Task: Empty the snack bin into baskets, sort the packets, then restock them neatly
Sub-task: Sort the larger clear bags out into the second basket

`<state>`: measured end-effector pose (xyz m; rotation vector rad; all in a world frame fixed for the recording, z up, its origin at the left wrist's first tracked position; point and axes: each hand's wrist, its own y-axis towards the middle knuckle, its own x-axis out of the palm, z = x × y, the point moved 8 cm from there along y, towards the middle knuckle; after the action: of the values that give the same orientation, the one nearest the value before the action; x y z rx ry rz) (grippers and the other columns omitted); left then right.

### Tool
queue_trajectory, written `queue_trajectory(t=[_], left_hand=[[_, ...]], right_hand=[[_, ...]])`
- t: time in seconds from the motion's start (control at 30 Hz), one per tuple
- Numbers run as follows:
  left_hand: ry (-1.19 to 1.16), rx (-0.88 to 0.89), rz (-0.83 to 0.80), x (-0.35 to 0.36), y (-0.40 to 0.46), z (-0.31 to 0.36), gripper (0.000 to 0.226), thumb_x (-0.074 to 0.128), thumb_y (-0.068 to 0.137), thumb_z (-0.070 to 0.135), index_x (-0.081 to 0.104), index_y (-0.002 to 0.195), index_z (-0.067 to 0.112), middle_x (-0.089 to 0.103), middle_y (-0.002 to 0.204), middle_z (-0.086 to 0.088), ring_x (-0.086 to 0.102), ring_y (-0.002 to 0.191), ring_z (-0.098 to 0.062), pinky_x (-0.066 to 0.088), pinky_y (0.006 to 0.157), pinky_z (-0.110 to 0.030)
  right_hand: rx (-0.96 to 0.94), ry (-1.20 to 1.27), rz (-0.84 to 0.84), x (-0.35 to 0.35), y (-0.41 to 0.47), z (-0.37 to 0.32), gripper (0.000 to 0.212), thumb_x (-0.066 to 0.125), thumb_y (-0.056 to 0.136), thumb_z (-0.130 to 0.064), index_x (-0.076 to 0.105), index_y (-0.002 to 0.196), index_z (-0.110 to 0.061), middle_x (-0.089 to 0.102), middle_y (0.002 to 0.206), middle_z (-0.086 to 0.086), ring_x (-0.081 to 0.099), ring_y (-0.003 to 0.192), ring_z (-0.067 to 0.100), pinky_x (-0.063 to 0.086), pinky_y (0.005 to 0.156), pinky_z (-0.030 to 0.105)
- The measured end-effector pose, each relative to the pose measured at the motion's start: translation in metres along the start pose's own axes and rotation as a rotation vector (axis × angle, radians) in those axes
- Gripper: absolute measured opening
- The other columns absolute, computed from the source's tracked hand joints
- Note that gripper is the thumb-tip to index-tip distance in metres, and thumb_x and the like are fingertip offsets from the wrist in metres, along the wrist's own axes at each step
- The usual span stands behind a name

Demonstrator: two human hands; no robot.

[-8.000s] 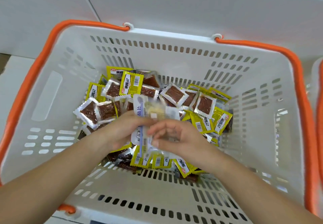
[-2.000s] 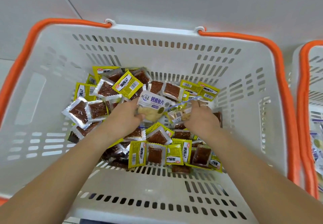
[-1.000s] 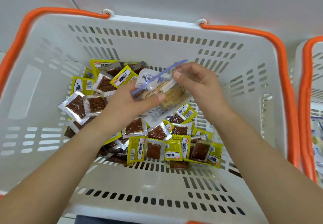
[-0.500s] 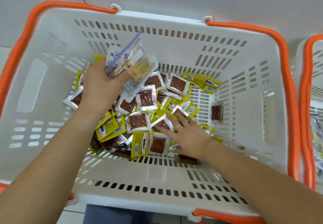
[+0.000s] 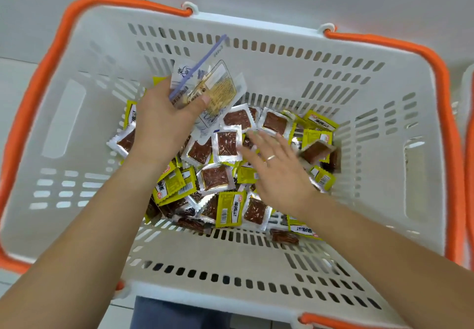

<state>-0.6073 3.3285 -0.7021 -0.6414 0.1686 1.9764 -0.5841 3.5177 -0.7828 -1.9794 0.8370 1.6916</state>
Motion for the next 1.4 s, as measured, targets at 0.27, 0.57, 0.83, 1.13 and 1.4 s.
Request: queue_trajectory(t=[0.27, 0.57, 0.83, 1.13, 1.4], left_hand=[[-0.032, -0.04, 0.028, -0.007, 0.001, -0.003, 0.023, 0.073, 0.082, 0.026, 0.067, 0.102, 0.015, 0.07, 0.091, 0.003, 0.068, 0.08, -0.016, 0.056, 0.074, -0.033], [0.2, 0.023, 0.148, -0.082, -0.002, 0.007, 0.018, 0.073, 0.082, 0.031, 0.056, 0.082, 0.027, 0.06, 0.071, 0.008, 0.062, 0.072, -0.024, 0.046, 0.066, -0.033], [0.187, 0.074, 0.284, -0.105, -0.029, -0.014, 0.019, 0.07, 0.086, 0.027, 0.059, 0.101, 0.023, 0.061, 0.085, 0.02, 0.058, 0.072, 0.012, 0.036, 0.063, 0.004], [0.139, 0.087, 0.276, -0.11, -0.017, -0.023, 0.028, 0.07, 0.086, 0.025, 0.062, 0.113, 0.022, 0.057, 0.087, 0.029, 0.055, 0.077, 0.024, 0.037, 0.068, 0.004], [0.169, 0.099, 0.298, -0.112, -0.019, -0.015, 0.021, 0.071, 0.085, 0.03, 0.056, 0.1, 0.028, 0.052, 0.079, 0.032, 0.052, 0.069, 0.025, 0.034, 0.062, 0.002]], right_hand=[[-0.174, -0.26, -0.523, 0.055, 0.012, -0.032, 0.075, 0.041, 0.095, -0.055, -0.007, 0.15, -0.039, -0.003, 0.159, 0.016, -0.005, 0.144, 0.045, -0.002, 0.111, 0.063], [0.257, -0.29, -0.777, -0.013, 0.003, 0.066, 0.035, 0.036, 0.098, -0.047, 0.051, 0.122, -0.026, 0.06, 0.103, 0.002, 0.057, 0.1, 0.025, 0.047, 0.077, 0.033], [-0.216, -0.051, -0.249, -0.017, 0.114, -0.07, 0.059, 0.055, 0.09, -0.048, 0.043, 0.139, -0.018, 0.042, 0.144, 0.015, 0.036, 0.135, 0.032, 0.033, 0.107, 0.046], [-0.109, -0.168, -0.74, 0.04, 0.086, -0.032, 0.086, 0.04, 0.084, -0.073, -0.002, 0.151, -0.038, 0.011, 0.158, 0.013, 0.013, 0.142, 0.039, 0.028, 0.11, 0.051], [-0.017, -0.303, -1.17, 0.008, -0.022, 0.012, 0.077, 0.036, 0.085, -0.074, 0.021, 0.15, -0.035, 0.0, 0.16, 0.012, 0.017, 0.144, 0.035, 0.028, 0.112, 0.049]])
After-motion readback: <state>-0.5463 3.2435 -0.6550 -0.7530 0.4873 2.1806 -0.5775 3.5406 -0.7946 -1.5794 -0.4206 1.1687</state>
